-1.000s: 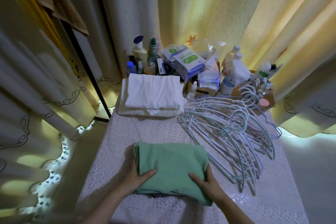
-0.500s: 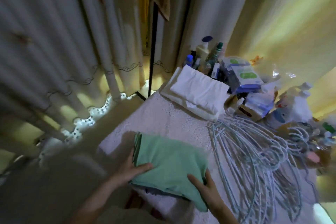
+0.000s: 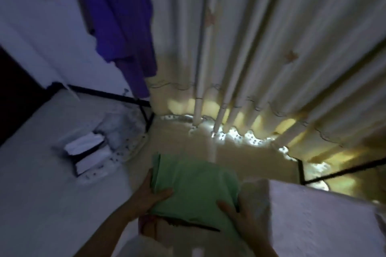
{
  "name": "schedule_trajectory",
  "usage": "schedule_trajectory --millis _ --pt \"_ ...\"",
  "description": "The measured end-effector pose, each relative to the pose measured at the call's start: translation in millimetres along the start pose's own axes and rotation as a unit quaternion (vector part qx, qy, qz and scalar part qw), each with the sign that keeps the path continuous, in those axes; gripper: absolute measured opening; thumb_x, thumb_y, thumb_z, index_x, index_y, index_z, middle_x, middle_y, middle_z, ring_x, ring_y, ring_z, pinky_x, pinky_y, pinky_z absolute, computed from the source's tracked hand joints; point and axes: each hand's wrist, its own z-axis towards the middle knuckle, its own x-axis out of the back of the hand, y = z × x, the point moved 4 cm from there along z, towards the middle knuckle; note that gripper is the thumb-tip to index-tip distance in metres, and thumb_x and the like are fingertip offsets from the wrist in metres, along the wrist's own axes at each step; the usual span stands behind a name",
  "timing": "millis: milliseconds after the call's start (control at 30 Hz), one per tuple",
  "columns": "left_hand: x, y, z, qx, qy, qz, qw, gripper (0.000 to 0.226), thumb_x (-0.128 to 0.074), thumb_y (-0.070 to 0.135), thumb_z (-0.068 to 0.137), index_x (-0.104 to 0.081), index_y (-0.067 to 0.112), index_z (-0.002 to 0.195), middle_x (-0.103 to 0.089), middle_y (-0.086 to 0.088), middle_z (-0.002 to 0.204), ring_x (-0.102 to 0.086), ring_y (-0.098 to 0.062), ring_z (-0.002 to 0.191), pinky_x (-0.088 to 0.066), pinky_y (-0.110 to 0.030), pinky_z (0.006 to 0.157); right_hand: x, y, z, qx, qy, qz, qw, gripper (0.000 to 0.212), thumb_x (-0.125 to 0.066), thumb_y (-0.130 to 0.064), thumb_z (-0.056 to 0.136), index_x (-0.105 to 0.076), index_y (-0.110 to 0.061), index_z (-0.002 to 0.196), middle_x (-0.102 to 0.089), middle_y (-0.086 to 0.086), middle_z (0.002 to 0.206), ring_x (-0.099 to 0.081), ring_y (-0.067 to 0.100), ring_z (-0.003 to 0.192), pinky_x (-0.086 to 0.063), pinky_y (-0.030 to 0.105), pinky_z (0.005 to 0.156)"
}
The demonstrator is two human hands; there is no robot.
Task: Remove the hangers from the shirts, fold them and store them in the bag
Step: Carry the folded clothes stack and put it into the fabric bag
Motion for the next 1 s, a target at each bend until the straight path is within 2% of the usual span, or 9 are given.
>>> schedule_trajectory --millis 67,133,233,333,500,600,700,800,1000 --pt "59 -4 -4 0.004 0.057 -0.043 0.997 0.088 -0.08 0.048 0.059 -0.029 0.045 0.13 -0.051 0.026 0.118 -0.058 0.011 0.098 -0.051 -0.01 0.073 -52 -40 34 0.029 -0.053 0.005 0.998 0.057 -0.079 -0.033 0.073 -0.05 -0.032 0.122 -0.061 -0.015 0.118 -0.062 -0.002 0.101 -0.049 0.016 0.082" --pt "115 -8 -5 0.013 0.104 -0.07 0.992 0.101 -0.083 0.053 0.054 -0.026 0.041 0.137 -0.053 0.023 0.119 -0.059 0.007 0.099 -0.053 -0.015 0.077 -108 -72 65 0.039 -0.102 0.013 0.994 0.057 -0.078 -0.018 0.075 -0.052 -0.026 0.125 -0.069 -0.01 0.112 -0.067 0.004 0.097 -0.055 0.021 0.075" --pt "199 -6 -9 0.033 0.162 -0.097 0.981 0.126 -0.086 0.065 0.033 -0.023 0.04 0.139 -0.054 0.01 0.124 -0.06 -0.009 0.106 -0.054 -0.03 0.086 -196 -116 101 0.04 -0.168 -0.001 0.985 0.061 -0.078 -0.022 0.074 -0.049 -0.029 0.128 -0.068 -0.007 0.114 -0.068 0.012 0.1 -0.057 0.027 0.076" --pt "270 2 -11 0.031 0.206 -0.119 0.971 0.132 -0.086 0.068 0.025 -0.025 0.038 0.138 -0.055 0.012 0.117 -0.06 -0.01 0.103 -0.054 -0.027 0.081 -273 -153 133 0.046 -0.219 -0.021 0.974 0.063 -0.076 -0.023 0.078 -0.042 -0.033 0.131 -0.063 -0.008 0.119 -0.063 0.007 0.103 -0.055 0.019 0.075" --pt "360 3 -13 0.018 0.27 -0.142 0.952 0.124 -0.084 0.069 0.028 -0.026 0.039 0.133 -0.053 0.014 0.118 -0.058 -0.005 0.105 -0.052 -0.017 0.076 -377 -205 180 0.031 -0.293 -0.058 0.954 0.063 -0.074 -0.019 0.081 -0.04 -0.029 0.133 -0.061 -0.006 0.12 -0.063 0.01 0.104 -0.056 0.021 0.076" --pt "397 -10 4 0.029 0.304 -0.17 0.937 0.109 -0.086 0.056 0.042 -0.027 0.04 0.131 -0.054 0.014 0.116 -0.058 -0.002 0.102 -0.051 -0.016 0.073 -424 -228 215 0.028 -0.332 -0.079 0.94 0.062 -0.074 -0.022 0.08 -0.041 -0.032 0.132 -0.061 -0.012 0.118 -0.064 0.005 0.1 -0.054 0.017 0.072" --pt "430 -19 30 0.034 0.339 -0.199 0.919 0.107 -0.087 0.057 0.043 -0.03 0.039 0.132 -0.056 0.016 0.114 -0.061 -0.003 0.099 -0.053 -0.016 0.07 -462 -248 251 0.029 -0.362 -0.098 0.926 0.064 -0.076 -0.024 0.079 -0.042 -0.033 0.132 -0.063 -0.012 0.118 -0.067 0.005 0.096 -0.055 0.019 0.072" --pt "455 -29 62 0.048 0.36 -0.218 0.906 0.094 -0.083 0.043 0.061 -0.03 0.035 0.137 -0.057 0.018 0.112 -0.062 -0.001 0.096 -0.054 -0.014 0.064 -492 -260 294 0.014 -0.379 -0.113 0.918 0.068 -0.077 -0.026 0.078 -0.04 -0.032 0.135 -0.061 -0.012 0.12 -0.066 0.004 0.099 -0.055 0.019 0.074" --pt "511 -56 132 0.085 0.378 -0.24 0.89 0.095 -0.087 0.043 0.058 -0.034 0.034 0.136 -0.06 0.012 0.114 -0.064 -0.012 0.098 -0.056 -0.026 0.072 -552 -263 380 -0.006 -0.386 -0.166 0.907 0.07 -0.079 -0.029 0.075 -0.038 -0.036 0.131 -0.058 -0.021 0.111 -0.064 -0.011 0.087 -0.052 0.01 0.065"
